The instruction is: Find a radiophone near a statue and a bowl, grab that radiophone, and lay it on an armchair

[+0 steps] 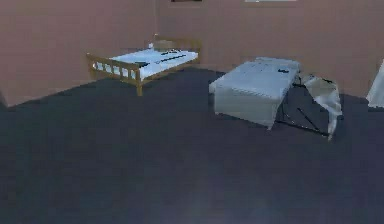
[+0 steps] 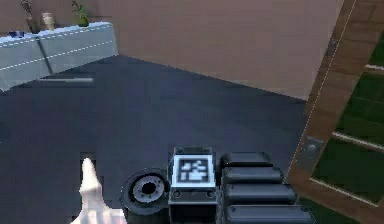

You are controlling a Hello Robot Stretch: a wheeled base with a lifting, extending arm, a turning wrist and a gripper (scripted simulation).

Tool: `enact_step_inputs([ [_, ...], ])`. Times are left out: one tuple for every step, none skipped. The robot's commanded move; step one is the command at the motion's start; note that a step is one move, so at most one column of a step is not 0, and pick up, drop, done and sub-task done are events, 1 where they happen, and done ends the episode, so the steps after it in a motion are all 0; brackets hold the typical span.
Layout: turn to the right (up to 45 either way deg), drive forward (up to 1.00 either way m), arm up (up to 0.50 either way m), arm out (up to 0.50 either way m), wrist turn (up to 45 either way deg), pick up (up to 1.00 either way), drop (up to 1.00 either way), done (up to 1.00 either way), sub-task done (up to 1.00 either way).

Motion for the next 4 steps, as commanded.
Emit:
enact_step_inputs([
  [-45.0, 0.0, 0.0, 0.0, 0.0, 0.0, 0.0, 0.0, 0.0],
  [-45.0, 0.0, 0.0, 0.0, 0.0, 0.0, 0.0, 0.0, 0.0],
  [-36.0, 0.0, 0.0, 0.0, 0.0, 0.0, 0.0, 0.0, 0.0],
  [45.0, 0.0, 0.0, 0.0, 0.0, 0.0, 0.0, 0.0, 0.0],
])
